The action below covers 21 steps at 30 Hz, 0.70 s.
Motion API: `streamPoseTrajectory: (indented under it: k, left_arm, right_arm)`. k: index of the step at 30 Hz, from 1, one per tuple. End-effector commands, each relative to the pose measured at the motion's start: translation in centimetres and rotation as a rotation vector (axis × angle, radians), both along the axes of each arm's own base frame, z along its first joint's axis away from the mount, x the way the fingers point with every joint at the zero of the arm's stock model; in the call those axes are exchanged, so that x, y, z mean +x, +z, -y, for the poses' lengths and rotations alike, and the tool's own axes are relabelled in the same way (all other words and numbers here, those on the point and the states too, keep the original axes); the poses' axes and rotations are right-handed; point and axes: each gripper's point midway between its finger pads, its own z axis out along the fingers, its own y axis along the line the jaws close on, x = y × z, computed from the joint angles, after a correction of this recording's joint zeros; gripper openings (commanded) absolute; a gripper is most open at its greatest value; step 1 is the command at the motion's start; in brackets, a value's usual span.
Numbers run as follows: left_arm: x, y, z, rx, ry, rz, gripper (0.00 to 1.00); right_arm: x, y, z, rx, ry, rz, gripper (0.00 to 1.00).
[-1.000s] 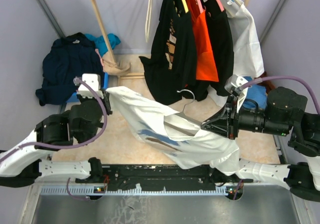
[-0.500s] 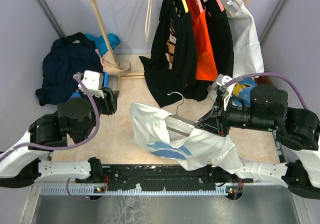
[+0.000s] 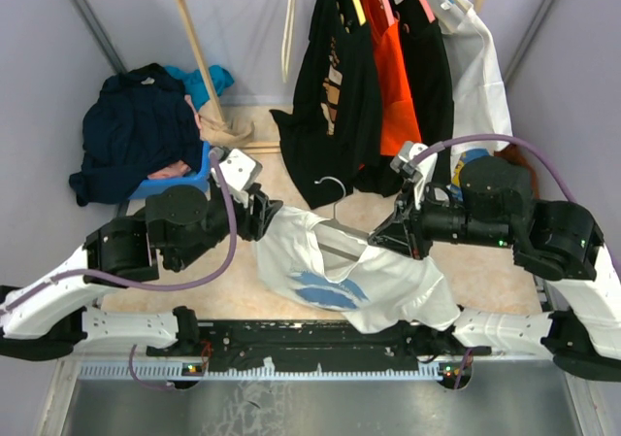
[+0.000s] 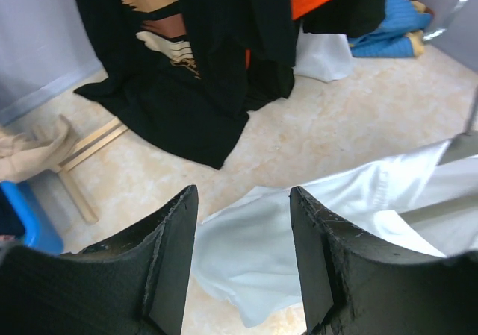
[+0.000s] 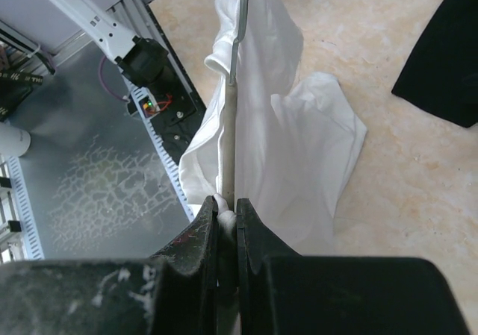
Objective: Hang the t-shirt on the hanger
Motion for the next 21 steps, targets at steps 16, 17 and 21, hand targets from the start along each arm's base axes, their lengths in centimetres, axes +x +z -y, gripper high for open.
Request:
streamPoseTrajectory:
  k: [16, 17, 21]
  left_arm:
    - [-0.5, -1.3, 2.7, 0.004, -0.072, -0.047, 0.58]
    - [-0.4, -1.5, 2.9, 0.013, -0.066, -0.049, 0.58]
    - [0.2, -2.6, 3.2, 0.049, -0.026, -0.055, 0.58]
  right_arm:
    - [4.5, 3.4, -2.7, 0.068, -0.146, 0.072, 0.00]
    - [4.7, 3.6, -2.8, 0.070, -0.153, 0.074, 0.00]
    - [5.1, 4.4, -3.5, 0.087, -0.156, 0.081, 0.00]
